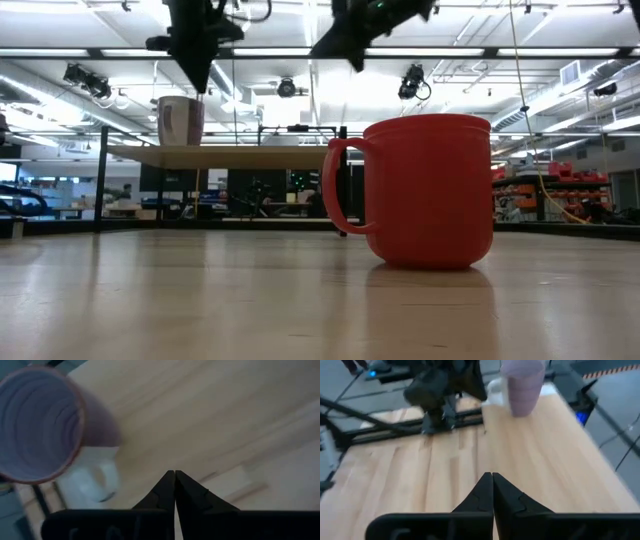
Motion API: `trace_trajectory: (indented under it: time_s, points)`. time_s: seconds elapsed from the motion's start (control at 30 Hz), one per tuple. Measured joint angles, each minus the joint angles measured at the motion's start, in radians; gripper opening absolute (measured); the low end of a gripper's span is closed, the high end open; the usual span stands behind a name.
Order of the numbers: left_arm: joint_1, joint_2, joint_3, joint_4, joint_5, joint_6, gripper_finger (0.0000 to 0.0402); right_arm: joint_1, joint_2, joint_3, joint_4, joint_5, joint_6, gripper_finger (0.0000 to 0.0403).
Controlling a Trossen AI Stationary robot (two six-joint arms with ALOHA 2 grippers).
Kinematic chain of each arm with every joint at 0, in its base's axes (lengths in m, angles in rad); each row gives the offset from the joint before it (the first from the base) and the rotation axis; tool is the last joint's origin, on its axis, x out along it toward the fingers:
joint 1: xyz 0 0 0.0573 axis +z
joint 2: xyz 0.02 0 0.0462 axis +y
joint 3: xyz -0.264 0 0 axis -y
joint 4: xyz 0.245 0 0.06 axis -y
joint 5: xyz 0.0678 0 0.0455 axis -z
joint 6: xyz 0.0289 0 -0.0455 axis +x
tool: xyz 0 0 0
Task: Stack small to large cups/mugs on shelf
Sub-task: Put the blue cup on the shelf
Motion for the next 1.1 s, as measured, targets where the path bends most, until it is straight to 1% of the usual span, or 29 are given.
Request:
trace_trajectory:
  time_s: [0.13, 0.27, 0.4, 0.47, 0.53, 0.67, 0.8, 0.93, 1.1]
  points:
    - [-0.079, -0.035, 0.000, 0.035, 0.005, -0.027, 0.0018, 0.035, -0.093, 0.000, -0.149, 0.005, 0.005, 0.0010]
    - [-0.182, -0.054, 0.000, 0.064, 0.020, -0.080, 0.0026, 0.075, -0.192, 0.000, -0.288, 0.019, 0.070, 0.0013]
    - [-0.275, -0.046, 0.000, 0.071, 0.091, -0.082, 0.0030, 0.129, -0.278, 0.000, -0.461, 0.044, 0.178, 0.0018]
    - [-0.316, -0.039, 0.000, 0.072, 0.123, -0.076, 0.0032, 0.171, -0.308, 0.000, -0.558, 0.077, 0.248, 0.0022]
    - [-0.358, -0.029, 0.000, 0.079, 0.132, -0.076, 0.0031, 0.220, -0.329, 0.000, -0.650, 0.124, 0.330, 0.0027]
    - [-0.436, -0.027, 0.000, 0.092, 0.135, -0.075, 0.0025, 0.341, -0.350, 0.000, -0.793, 0.183, 0.547, 0.0039]
    - [-0.511, -0.021, 0.000, 0.116, 0.135, -0.079, 0.0021, 0.504, -0.342, 0.000, -0.873, 0.239, 0.762, 0.0054]
    - [-0.576, -0.017, 0.000, 0.170, 0.129, -0.115, 0.0023, 0.677, -0.318, 0.000, -0.914, 0.287, 0.913, 0.0067]
    - [-0.634, -0.001, 0.001, 0.243, 0.077, -0.192, 0.0030, 0.891, -0.268, 0.000, -0.971, 0.360, 1.049, 0.0073]
